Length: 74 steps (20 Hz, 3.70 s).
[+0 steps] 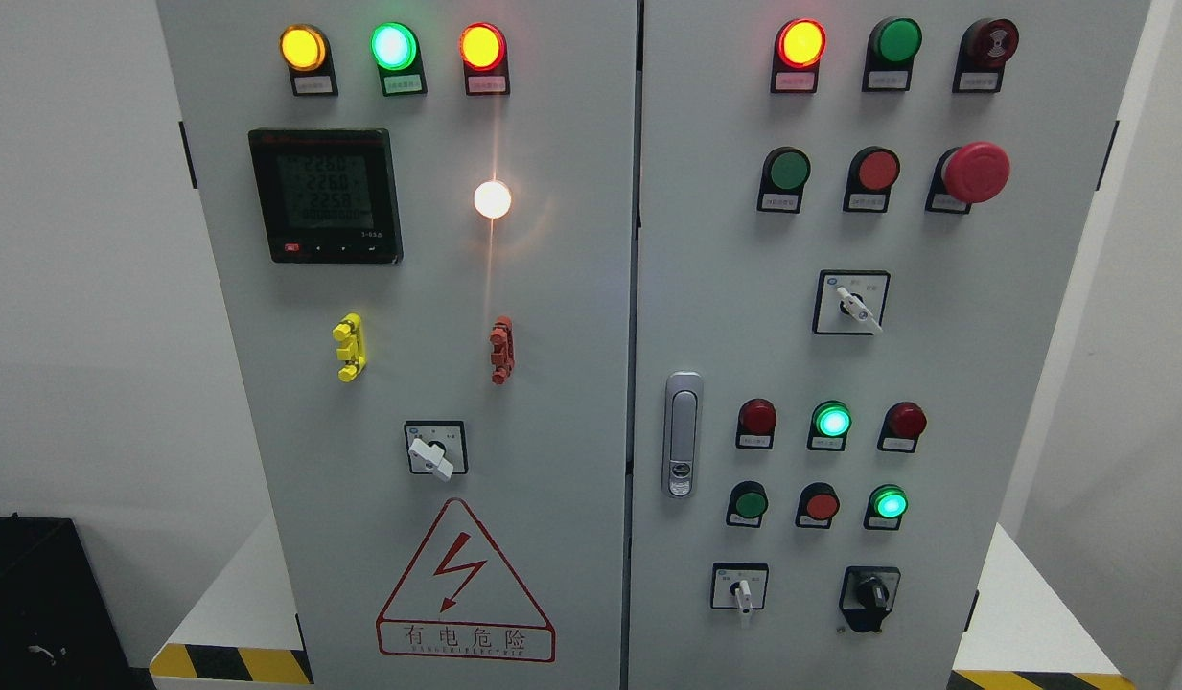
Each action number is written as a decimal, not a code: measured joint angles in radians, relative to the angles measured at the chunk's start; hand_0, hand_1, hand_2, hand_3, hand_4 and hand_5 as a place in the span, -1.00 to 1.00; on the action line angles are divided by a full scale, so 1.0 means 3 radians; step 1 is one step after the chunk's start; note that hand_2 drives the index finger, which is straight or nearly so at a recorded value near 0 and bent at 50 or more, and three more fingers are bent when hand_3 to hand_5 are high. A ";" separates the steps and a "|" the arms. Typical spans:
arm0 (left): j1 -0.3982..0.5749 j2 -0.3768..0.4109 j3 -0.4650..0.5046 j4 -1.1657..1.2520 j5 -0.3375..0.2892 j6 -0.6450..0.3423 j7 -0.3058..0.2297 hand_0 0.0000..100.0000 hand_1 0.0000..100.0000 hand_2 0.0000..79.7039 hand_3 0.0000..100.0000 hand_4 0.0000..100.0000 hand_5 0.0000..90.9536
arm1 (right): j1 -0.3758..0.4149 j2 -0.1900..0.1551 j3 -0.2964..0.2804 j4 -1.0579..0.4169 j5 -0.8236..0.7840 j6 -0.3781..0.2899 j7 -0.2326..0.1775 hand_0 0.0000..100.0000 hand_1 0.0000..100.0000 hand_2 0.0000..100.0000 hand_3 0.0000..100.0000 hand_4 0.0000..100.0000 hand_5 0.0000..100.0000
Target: Flip black knob to close circuit
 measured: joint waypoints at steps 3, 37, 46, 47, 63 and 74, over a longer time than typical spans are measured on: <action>0.0000 0.0000 0.0000 0.0000 0.0000 0.0000 0.0000 -0.76 0.11 -1.00 -1.00 -1.00 -1.00 | 0.0000 0.0000 0.0001 0.0000 0.0000 0.0000 -0.0003 -1.00 -0.80 -1.00 -1.00 -1.00 -1.00; 0.0000 0.0000 0.0000 0.0000 0.0000 0.0000 0.0000 -0.76 0.11 -1.00 -1.00 -1.00 -1.00 | 0.0036 -0.0029 -0.0334 -0.1928 0.2110 0.0472 -0.0187 -1.00 -0.73 -0.26 0.14 -0.01 -0.28; 0.0000 0.0000 0.0000 0.0000 0.0000 0.0000 0.0000 -0.76 0.11 -1.00 -1.00 -1.00 -1.00 | 0.0037 0.0015 -0.0647 -0.2982 0.3205 0.0460 -0.0185 -1.00 -1.00 0.62 0.91 0.65 0.65; 0.0000 0.0000 0.0000 0.0000 0.0000 0.0000 0.0000 -0.76 0.11 -1.00 -1.00 -1.00 -1.00 | 0.0037 0.0020 -0.0668 -0.3087 0.3310 0.0458 -0.0183 -1.00 -1.00 0.66 0.96 0.71 0.72; 0.0000 0.0000 0.0000 0.0000 0.0000 0.0000 0.0000 -0.76 0.11 -1.00 -1.00 -1.00 -1.00 | -0.0194 0.0090 -0.0832 -0.4598 0.4418 0.0601 0.0005 -1.00 -1.00 0.78 1.00 0.87 0.90; 0.0000 0.0000 0.0000 0.0000 0.0000 0.0000 0.0000 -0.76 0.11 -1.00 -1.00 -1.00 -1.00 | -0.0676 0.0121 -0.0862 -0.5012 0.4734 0.0702 0.0296 -1.00 -1.00 0.79 1.00 0.88 0.90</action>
